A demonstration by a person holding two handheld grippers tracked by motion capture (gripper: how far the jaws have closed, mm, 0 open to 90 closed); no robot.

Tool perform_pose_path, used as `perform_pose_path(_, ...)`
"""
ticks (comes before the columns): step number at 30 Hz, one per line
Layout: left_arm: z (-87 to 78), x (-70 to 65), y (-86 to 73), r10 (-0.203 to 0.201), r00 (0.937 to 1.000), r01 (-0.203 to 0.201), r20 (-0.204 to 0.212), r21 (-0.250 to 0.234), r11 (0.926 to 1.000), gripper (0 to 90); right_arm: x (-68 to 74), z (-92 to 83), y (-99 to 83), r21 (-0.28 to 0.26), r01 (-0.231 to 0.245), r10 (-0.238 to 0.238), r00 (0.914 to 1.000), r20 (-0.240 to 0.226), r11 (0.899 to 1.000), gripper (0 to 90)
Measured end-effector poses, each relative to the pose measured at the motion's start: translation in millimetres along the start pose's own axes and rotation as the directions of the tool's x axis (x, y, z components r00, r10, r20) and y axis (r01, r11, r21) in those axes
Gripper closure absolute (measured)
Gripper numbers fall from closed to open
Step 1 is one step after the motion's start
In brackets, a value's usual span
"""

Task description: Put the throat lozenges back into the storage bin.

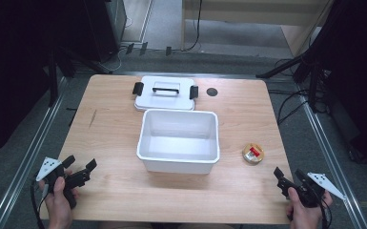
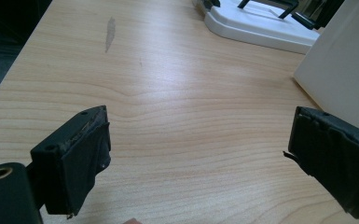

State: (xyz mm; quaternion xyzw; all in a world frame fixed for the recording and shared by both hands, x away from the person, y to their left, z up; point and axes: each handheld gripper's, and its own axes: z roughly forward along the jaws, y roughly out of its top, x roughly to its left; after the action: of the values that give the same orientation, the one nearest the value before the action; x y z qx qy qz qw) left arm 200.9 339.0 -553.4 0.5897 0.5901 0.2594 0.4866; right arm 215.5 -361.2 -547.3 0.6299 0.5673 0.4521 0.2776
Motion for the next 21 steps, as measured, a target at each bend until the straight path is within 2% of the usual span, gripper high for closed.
perform_pose_path(6, -0.3, -0.7, -0.2, 0.004, 1.0000, -0.004, 0.005, 0.004, 1.0000, 6.4, 2.9, 2.4, 1.4, 0.022, 0.027, -0.028, 0.9987, 0.042, 0.999, 16.0)
perform_pose_path(7, -0.2, -1.0, -0.2, 0.006, 1.0000, -0.007, 0.003, 0.006, 1.0000, 6.4, 5.2, 3.2, 2.9, 0.048, 0.042, -0.045, 0.9970, 0.063, 0.998, 16.7)
perform_pose_path(8, -0.2, -1.0, -0.2, 0.006, 1.0000, -0.007, 0.003, 0.006, 1.0000, 6.4, 6.3, 3.7, 3.8, 0.055, 0.056, -0.059, 0.9961, 0.065, 0.997, 16.8)
perform_pose_path(10, 0.2, -1.3, -0.1, 0.009, 1.0000, -0.009, 0.001, 0.009, 0.9999, 6.4, 12.7, 5.6, 7.1, 0.102, 0.092, -0.101, 0.9913, 0.084, 0.991, 17.3)
perform_pose_path(11, 0.2, -1.3, -0.1, 0.009, 1.0000, -0.009, 0.001, 0.009, 0.9999, 6.4, 12.7, 5.6, 7.1, 0.102, 0.092, -0.101, 0.9913, 0.084, 0.991, 17.3)
perform_pose_path(13, 0.4, -1.4, 0.0, 0.014, 0.9999, -0.014, -0.001, 0.012, 0.9998, 6.4, 24.6, 9.0, 13.1, 0.156, 0.146, -0.160, 0.9839, 0.081, 0.977, 16.7)
perform_pose_path(16, 0.9, -1.9, 0.1, 0.016, 0.9999, -0.016, 0.001, 0.016, 0.9997, 6.4, 33.4, 11.5, 19.8, 0.205, 0.189, -0.206, 0.9766, 0.063, 0.960, 16.3)
perform_pose_path(20, 0.7, -1.1, 0.1, 0.012, 0.9999, -0.012, 0.007, 0.014, 0.9998, 6.4, 44.3, 17.2, 31.0, 0.283, 0.213, -0.235, 0.9708, 0.048, 0.935, 16.2)
perform_pose_path(21, 0.7, -1.1, 0.1, 0.012, 0.9999, -0.012, 0.007, 0.014, 0.9998, 6.4, 44.3, 17.2, 31.0, 0.283, 0.213, -0.235, 0.9708, 0.048, 0.935, 16.2)
